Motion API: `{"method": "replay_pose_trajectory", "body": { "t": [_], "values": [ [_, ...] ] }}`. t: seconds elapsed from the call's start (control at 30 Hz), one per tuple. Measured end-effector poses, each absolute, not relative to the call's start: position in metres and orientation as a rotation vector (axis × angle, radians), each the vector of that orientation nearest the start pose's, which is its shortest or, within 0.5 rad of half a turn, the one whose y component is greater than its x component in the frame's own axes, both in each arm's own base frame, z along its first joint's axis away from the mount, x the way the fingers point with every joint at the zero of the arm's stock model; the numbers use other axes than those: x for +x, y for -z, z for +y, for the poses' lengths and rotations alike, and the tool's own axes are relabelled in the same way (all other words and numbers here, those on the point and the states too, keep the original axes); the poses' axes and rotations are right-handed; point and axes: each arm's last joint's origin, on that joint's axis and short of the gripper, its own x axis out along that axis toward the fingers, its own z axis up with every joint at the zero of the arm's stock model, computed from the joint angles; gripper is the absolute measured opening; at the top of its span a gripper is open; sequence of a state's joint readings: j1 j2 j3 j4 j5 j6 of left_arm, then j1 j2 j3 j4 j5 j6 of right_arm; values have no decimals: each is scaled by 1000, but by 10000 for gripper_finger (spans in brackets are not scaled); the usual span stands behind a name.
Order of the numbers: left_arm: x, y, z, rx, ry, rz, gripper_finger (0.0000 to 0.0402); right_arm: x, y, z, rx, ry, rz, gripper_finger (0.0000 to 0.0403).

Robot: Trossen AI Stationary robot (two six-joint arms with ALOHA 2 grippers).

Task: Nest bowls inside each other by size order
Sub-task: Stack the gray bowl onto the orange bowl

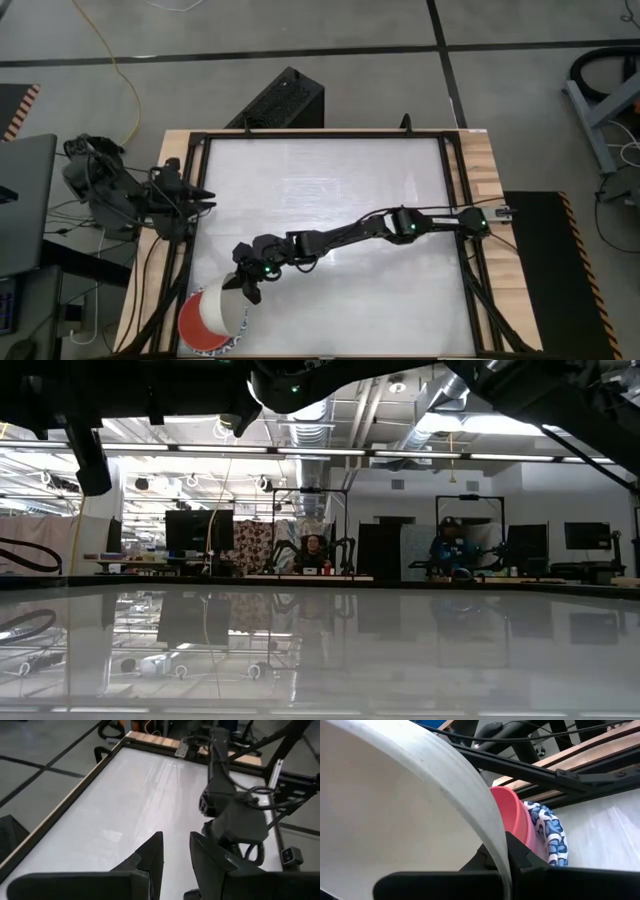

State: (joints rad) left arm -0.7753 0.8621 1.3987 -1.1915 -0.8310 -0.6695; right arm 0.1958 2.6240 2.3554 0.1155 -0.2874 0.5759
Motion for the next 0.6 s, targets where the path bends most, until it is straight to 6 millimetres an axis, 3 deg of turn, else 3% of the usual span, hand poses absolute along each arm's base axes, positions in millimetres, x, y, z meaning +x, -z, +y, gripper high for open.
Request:
{"method": "replay_pose_trajectory", "body": {
  "t": [0.27,0.6],
  "values": [
    [94,-420,-63,-191,-217,478,83,581,-211,129,590,-444,320,11],
    [141,-387,-119,-39,-31,804,7,582,-207,123,632,-421,366,10]
  ]
}}
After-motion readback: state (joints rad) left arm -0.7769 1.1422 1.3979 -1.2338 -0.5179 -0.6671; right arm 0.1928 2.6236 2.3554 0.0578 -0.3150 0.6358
